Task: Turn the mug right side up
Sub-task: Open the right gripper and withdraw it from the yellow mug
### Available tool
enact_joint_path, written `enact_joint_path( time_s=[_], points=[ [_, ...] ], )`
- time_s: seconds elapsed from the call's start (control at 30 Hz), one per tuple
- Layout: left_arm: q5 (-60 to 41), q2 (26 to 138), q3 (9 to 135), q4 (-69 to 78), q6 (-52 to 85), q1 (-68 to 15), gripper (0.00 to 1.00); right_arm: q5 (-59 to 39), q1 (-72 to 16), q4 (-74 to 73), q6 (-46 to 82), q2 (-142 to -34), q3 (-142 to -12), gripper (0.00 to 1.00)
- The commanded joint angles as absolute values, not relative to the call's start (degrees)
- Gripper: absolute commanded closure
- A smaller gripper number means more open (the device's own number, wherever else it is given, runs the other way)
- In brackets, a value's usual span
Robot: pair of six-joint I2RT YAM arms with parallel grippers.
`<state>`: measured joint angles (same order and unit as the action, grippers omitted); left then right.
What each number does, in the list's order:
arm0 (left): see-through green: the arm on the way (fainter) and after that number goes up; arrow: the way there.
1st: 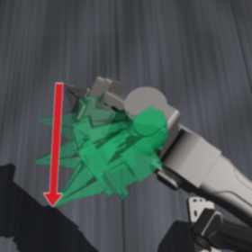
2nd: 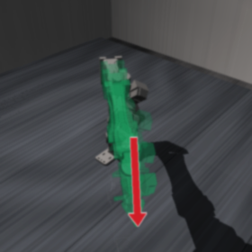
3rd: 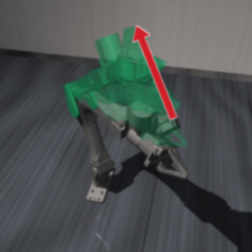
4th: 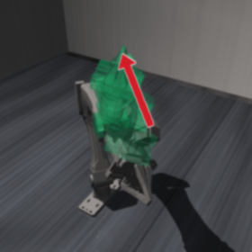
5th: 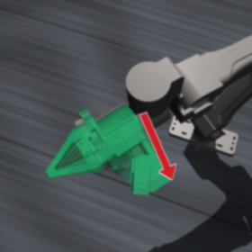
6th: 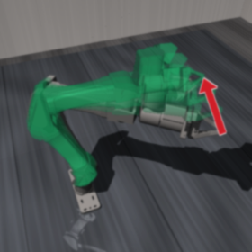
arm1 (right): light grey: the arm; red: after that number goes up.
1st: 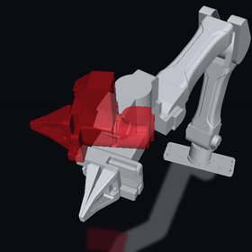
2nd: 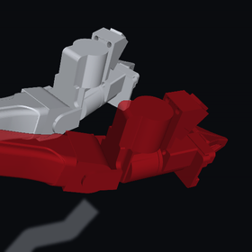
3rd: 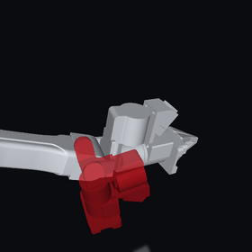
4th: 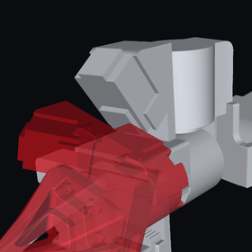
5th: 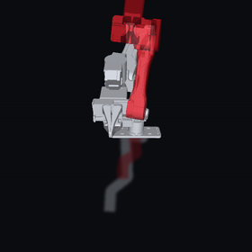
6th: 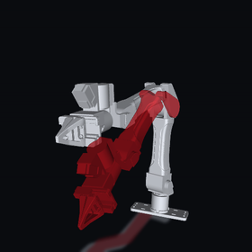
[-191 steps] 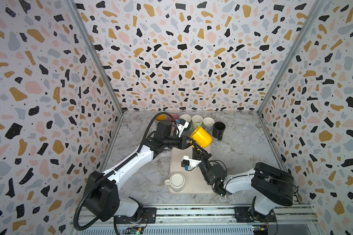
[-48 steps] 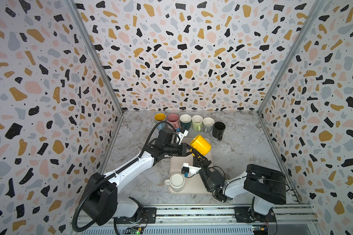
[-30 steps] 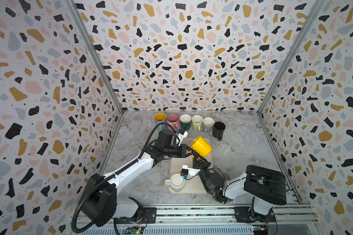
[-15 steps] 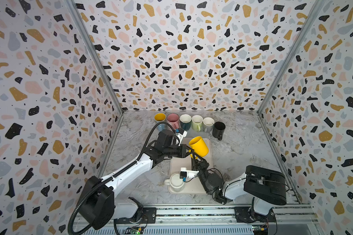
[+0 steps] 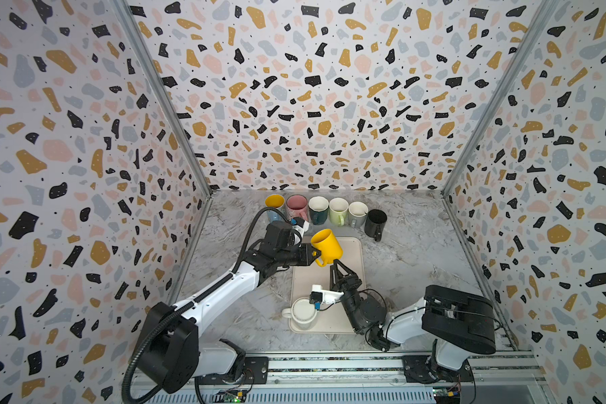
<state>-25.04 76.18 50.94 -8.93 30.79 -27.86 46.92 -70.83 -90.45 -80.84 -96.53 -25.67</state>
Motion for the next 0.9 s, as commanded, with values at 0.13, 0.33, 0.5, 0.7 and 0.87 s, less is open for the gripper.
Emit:
enact_joint_path(
  time_s=[0.13, 0.33, 0.5, 0.7, 0.87],
  points=[
    [-22.17, 75.94, 51.97, -3.74, 29.37, -25.93, 1.0, 50.35, -70.76, -107.49, -79.77, -93.05, -25.33, 0.56],
    [-16.33, 75.08, 53.52, -4.37, 27.68, -23.88, 1.0, 52.3, -70.75, -107.49, -78.52, -91.3, -24.18, 0.56],
    [-6.13, 73.58, 54.18, -7.19, 25.27, -22.55, 1.0, 55.09, -70.75, -106.57, -75.25, -88.07, -23.91, 0.5],
    [5.2, 72.22, 52.14, -5.31, 24.28, -21.78, 1.0, 54.86, -70.51, -81.64, -56.23, -76.65, -24.73, 0.48],
    [11.2, 72.29, 48.65, -1.51, 23.83, -21.59, 1.0, 48.26, -67.9, -49.38, -31.9, -62.81, -27.74, 0.45]
  ],
)
